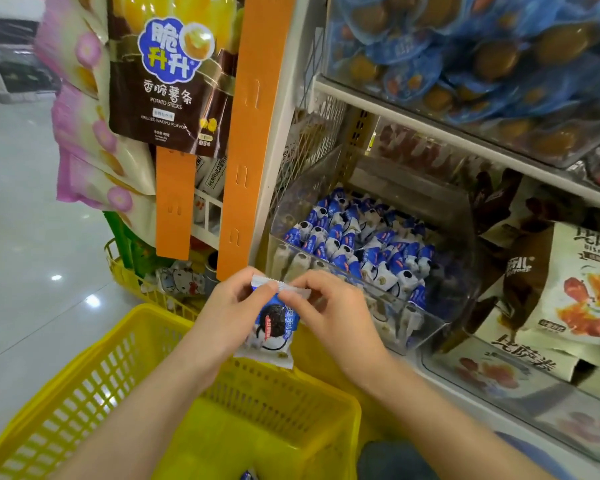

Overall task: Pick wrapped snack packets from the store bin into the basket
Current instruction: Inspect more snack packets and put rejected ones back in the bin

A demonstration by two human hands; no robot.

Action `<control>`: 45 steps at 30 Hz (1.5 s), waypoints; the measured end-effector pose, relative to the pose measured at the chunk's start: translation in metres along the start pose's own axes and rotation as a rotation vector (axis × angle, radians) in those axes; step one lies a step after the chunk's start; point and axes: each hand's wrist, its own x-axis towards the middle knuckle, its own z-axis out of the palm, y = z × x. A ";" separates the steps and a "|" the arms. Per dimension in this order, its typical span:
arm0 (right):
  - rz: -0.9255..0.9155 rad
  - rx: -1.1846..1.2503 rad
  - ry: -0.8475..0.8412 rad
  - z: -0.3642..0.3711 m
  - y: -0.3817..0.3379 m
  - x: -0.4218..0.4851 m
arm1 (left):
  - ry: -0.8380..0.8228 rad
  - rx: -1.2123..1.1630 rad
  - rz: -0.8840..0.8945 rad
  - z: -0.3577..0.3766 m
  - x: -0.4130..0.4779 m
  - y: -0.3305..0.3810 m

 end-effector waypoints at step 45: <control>-0.116 -0.093 0.081 -0.005 0.001 -0.004 | 0.098 0.302 0.045 -0.005 0.003 -0.006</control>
